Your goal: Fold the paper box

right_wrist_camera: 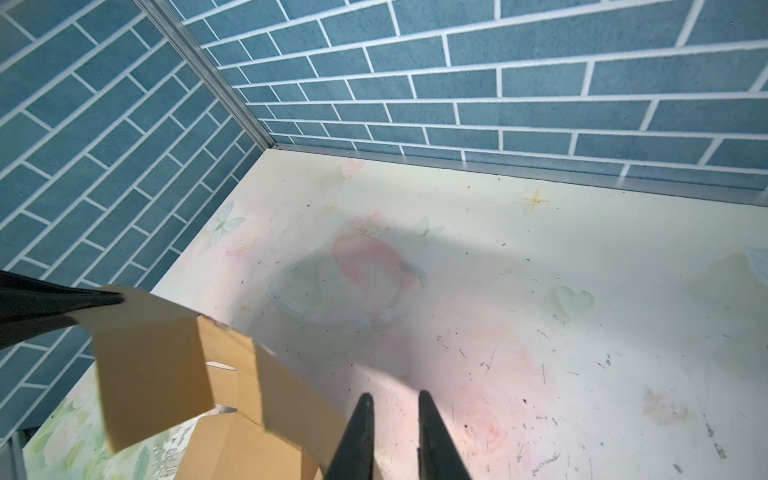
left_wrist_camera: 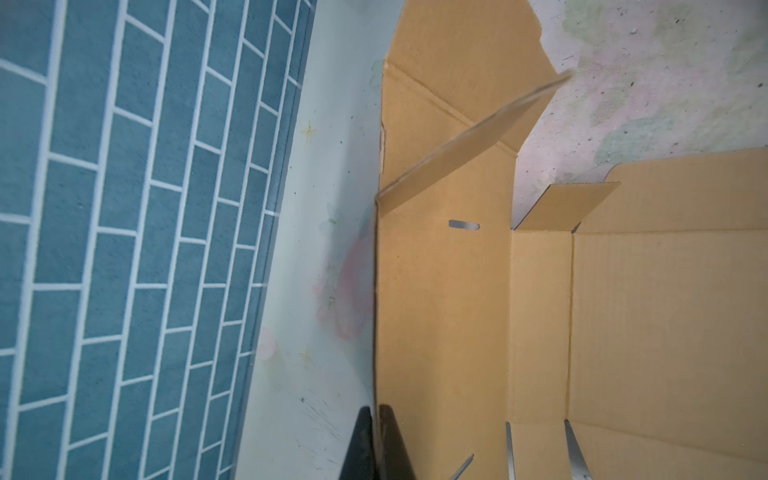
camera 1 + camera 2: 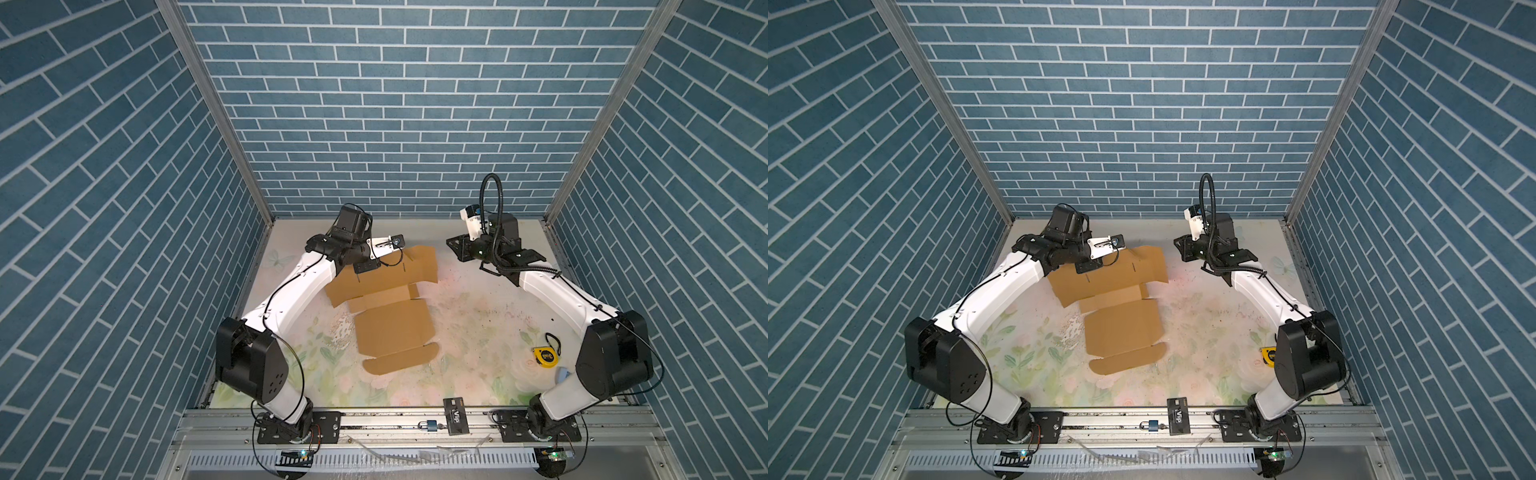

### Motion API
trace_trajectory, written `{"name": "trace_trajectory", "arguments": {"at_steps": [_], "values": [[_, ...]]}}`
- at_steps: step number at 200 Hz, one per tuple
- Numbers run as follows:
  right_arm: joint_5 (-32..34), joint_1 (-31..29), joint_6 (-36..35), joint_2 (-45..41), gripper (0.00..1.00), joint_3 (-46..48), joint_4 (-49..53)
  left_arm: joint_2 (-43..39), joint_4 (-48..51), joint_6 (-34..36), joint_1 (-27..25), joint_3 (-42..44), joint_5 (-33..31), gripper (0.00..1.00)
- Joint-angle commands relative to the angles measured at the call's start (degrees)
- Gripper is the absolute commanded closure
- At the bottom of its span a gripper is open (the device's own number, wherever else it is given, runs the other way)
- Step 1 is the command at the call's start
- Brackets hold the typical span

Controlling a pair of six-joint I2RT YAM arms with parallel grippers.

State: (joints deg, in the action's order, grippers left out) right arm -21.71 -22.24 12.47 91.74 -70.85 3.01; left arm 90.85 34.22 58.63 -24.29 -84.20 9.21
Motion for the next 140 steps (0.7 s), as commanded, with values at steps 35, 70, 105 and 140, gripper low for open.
{"name": "trace_trajectory", "arguments": {"at_steps": [35, 70, 105, 140], "values": [[-5.3, 0.7, -8.2, 10.3, 0.74, 0.9, -13.9, -2.1, -13.5, 17.8, -0.2, 6.2, 1.5, 1.0], [-16.0, 0.5, -8.8, 14.7, 0.69, 3.0, -24.2, -4.4, -19.2, 22.1, -0.2, 12.1, 3.7, 1.0], [-21.1, -0.1, -7.7, 16.0, 0.63, 10.6, -38.7, -4.3, -20.2, 21.0, -0.2, 13.8, 2.9, 1.0], [-22.7, -1.5, -10.7, 16.6, 0.62, 12.7, -38.1, -4.7, -23.2, 21.4, -0.2, 17.3, 2.3, 1.0]]}}
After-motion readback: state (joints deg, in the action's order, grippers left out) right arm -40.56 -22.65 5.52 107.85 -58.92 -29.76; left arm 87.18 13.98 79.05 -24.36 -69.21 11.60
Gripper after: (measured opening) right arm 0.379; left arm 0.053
